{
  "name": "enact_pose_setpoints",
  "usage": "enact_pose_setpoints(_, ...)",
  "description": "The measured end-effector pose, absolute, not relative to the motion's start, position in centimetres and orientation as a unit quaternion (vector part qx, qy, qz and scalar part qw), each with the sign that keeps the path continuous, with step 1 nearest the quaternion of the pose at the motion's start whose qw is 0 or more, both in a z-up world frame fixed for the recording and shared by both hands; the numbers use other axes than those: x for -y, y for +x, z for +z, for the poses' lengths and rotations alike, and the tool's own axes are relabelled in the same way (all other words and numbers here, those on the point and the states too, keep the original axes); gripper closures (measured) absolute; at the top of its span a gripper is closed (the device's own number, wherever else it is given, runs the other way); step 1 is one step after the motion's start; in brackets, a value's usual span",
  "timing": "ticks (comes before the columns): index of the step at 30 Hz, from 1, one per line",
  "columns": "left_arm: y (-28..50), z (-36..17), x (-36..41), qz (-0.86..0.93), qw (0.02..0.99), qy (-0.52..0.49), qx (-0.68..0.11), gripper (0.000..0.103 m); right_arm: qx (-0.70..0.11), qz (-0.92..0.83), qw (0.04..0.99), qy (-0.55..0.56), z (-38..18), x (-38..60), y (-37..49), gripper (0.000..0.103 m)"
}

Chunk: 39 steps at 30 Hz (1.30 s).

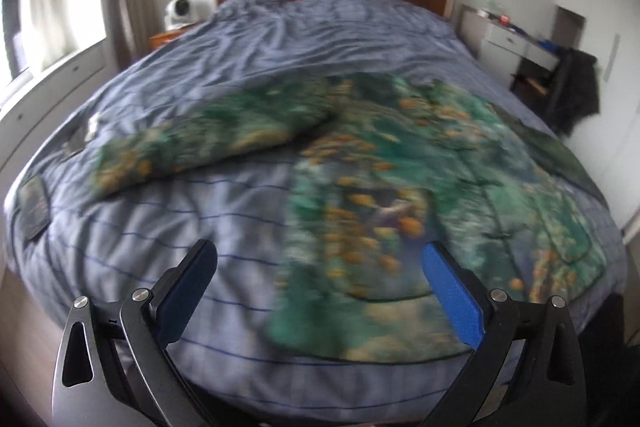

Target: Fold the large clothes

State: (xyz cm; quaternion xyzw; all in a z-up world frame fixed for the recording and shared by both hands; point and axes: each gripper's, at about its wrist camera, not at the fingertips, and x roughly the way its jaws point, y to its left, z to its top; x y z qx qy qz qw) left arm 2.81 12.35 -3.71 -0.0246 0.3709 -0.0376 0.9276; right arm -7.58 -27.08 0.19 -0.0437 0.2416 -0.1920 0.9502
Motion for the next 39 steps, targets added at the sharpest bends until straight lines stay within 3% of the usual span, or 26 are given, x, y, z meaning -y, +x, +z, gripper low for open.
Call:
enact_pose_setpoints(5,1.7,-2.0,-9.5,-0.086,0.933,-0.05,-0.346,0.001,-0.248,-0.191,0.949,-0.041,0.1,27.0,-7.8,0.042)
enact_pose_setpoints(9,1.0,-0.9,-7.3,-0.085,0.942,-0.011,-0.325,0.001,-0.245,-0.188,0.95,-0.04,0.4,26.8,-7.8,0.039)
enact_pose_setpoints(25,-0.2,-1.8,-4.3,-0.107,0.939,0.035,-0.324,0.001,-0.26,-0.184,0.947,-0.034,-0.8,26.3,-7.6,0.036)
enact_pose_setpoints(31,-0.7,-2.1,-3.6,-0.112,0.939,0.046,-0.322,0.001,-0.243,-0.16,0.956,-0.026,-0.6,25.9,-8.1,0.023)
enact_pose_setpoints(39,-0.8,-2.3,-3.2,-0.11,0.938,0.058,-0.324,0.001,-0.251,-0.149,0.955,-0.044,-1.0,24.9,-7.8,0.022)
